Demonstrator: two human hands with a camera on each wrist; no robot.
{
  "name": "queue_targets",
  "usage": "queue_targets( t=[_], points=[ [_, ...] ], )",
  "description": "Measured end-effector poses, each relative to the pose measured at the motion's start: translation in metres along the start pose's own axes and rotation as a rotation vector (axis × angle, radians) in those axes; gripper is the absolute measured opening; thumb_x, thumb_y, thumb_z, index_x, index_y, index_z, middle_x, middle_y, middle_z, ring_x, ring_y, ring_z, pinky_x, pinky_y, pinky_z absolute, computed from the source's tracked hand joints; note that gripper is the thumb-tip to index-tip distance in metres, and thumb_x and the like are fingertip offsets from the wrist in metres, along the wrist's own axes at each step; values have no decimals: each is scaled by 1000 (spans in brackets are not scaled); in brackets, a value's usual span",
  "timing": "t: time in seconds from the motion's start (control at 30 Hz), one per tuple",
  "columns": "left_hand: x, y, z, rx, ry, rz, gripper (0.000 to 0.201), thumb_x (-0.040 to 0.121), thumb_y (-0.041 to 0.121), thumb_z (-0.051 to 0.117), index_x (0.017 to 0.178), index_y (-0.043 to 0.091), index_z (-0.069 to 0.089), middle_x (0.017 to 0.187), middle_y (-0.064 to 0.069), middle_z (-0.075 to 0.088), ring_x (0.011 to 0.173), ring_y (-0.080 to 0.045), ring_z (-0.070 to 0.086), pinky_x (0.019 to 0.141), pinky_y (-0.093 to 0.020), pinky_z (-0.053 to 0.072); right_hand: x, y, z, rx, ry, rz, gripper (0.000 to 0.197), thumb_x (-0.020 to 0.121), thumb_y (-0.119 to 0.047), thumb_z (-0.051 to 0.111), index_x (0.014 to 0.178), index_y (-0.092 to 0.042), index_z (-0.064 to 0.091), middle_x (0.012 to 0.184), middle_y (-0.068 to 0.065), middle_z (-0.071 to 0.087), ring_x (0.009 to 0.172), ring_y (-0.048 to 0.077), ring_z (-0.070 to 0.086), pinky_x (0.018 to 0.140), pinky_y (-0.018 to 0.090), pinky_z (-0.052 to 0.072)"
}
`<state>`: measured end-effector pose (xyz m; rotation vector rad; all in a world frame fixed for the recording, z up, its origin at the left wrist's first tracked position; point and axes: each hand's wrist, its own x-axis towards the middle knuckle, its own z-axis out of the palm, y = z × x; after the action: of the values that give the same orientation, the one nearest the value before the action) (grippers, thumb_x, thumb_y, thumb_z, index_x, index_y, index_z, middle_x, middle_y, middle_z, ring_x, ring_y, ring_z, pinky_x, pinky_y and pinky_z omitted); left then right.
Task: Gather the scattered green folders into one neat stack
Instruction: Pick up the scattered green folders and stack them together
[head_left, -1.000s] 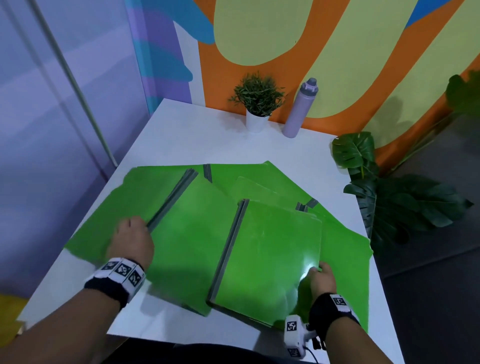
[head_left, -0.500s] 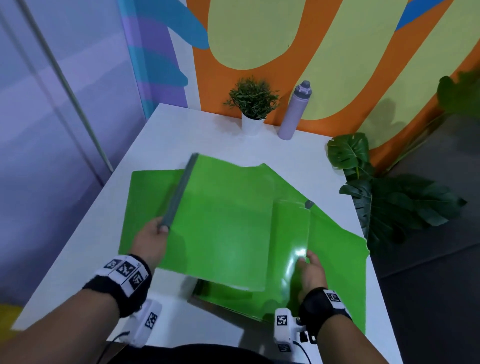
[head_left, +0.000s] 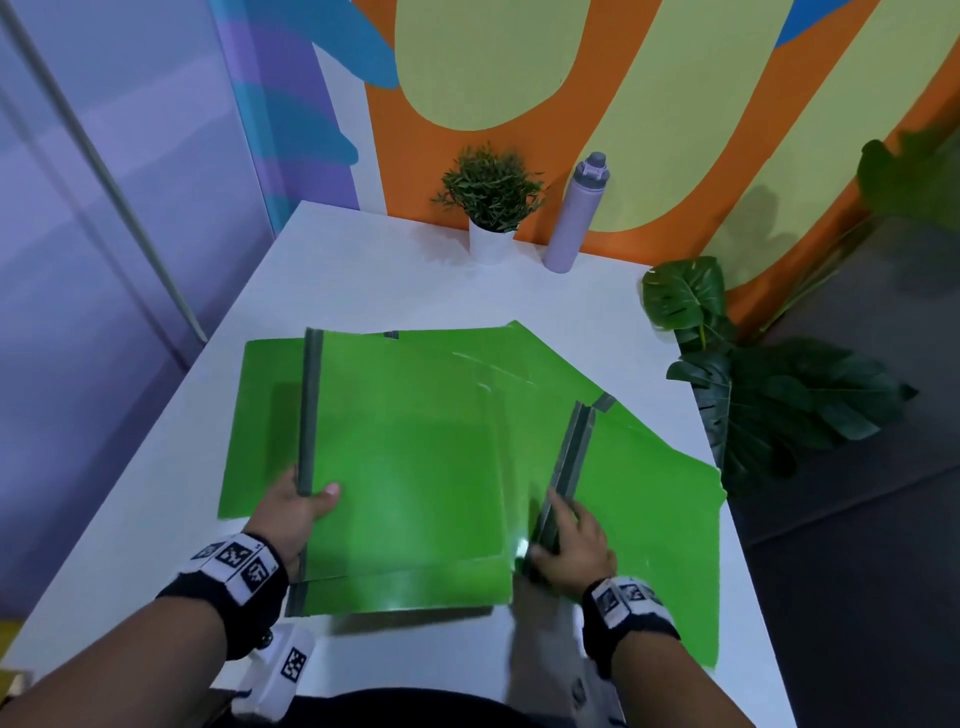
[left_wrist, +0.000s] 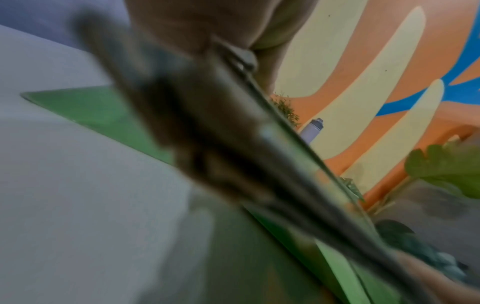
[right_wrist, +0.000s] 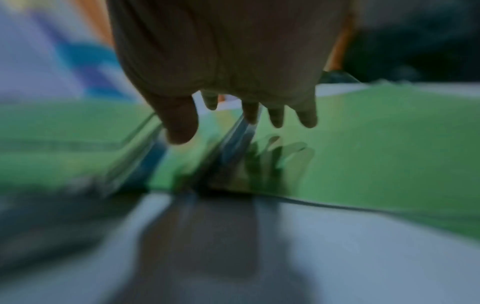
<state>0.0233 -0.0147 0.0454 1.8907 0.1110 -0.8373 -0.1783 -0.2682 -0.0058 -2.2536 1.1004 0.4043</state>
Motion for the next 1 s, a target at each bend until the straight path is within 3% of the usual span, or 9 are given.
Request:
queue_targets(
  t=[0.07, 0.17, 0.33, 0.43, 0.6, 0.73, 0.83, 0.9, 1.0],
  points=[
    [6, 0, -9, -55, 68, -16, 68, 88, 24, 60, 146, 16, 26, 153, -14, 32, 138, -37, 32, 111, -59, 27, -5, 11, 13, -250, -131, 11, 101, 72, -56, 65, 144, -49, -6, 159, 1, -12, 143, 41, -2, 104, 73, 14],
    [16, -2, -23, -119, 126, -51, 73, 83, 26, 66, 145, 18, 28, 152, -12, 35, 136, -37, 36, 109, -61, 29, -10, 22, 23, -305, -128, 2, 98, 75, -59, 60, 141, -54, -12, 158, 2, -19, 143, 43, -8, 100, 74, 24],
    [38, -20, -35, -148, 180, -84, 54, 71, 34, 72, 119, 24, 48, 126, -12, 58, 115, -42, 54, 96, -66, 41, -3, 21, 15, -265, -23, -117, 97, 89, -2, 40, 126, -66, -23, 158, 18, 3, 141, 45, 12, 104, 55, 37],
    [28, -10, -32, -109, 220, -106, 49, 80, 33, 67, 121, 17, 45, 122, -17, 57, 111, -43, 55, 97, -63, 43, -1, 11, -3, -177, 5, -116, 93, 83, 10, 34, 142, -55, 4, 159, 15, 4, 138, 36, 30, 108, 46, 36],
    [63, -45, -27, -93, 159, -161, 93, 64, 50, 78, 139, 21, 30, 144, -20, 41, 126, -44, 45, 101, -62, 39, -5, -14, -47, 210, 520, -78, 79, 74, 18, 36, 143, -21, 38, 150, 11, 38, 126, 33, 48, 101, 37, 42],
    [35, -21, -6, -119, 116, -175, 55, 82, 16, 68, 127, 6, 37, 118, -19, 50, 110, -40, 50, 99, -58, 42, -10, -48, -73, 359, 846, -307, 79, 74, 20, 40, 143, -19, 38, 141, 8, 51, 115, 30, 58, 86, 26, 44],
    [31, -13, 7, -206, 28, -208, 37, 90, 8, 54, 123, -4, 41, 94, -15, 46, 86, -36, 50, 83, -49, 46, -20, -78, -79, 259, 832, -449, 79, 77, 15, 46, 145, -23, 34, 127, 7, 64, 84, 36, 67, 62, 29, 45],
    [29, -6, 10, -307, 0, -224, 50, 93, 18, 52, 136, -1, 34, 118, -20, 50, 106, -40, 51, 91, -52, 44, -24, -94, -69, 114, 723, -572, 77, 74, 13, 51, 141, -24, 41, 116, 6, 70, 83, 31, 70, 66, 32, 54],
    [26, 1, 10, -433, -70, -239, 81, 86, 58, 51, 150, 18, 19, 154, -20, 27, 134, -41, 39, 105, -57, 37, -29, -101, -34, -67, 492, -938, 57, 74, 3, 47, 126, -21, 55, 103, 5, 74, 77, 19, 73, 60, 26, 60]
  ],
)
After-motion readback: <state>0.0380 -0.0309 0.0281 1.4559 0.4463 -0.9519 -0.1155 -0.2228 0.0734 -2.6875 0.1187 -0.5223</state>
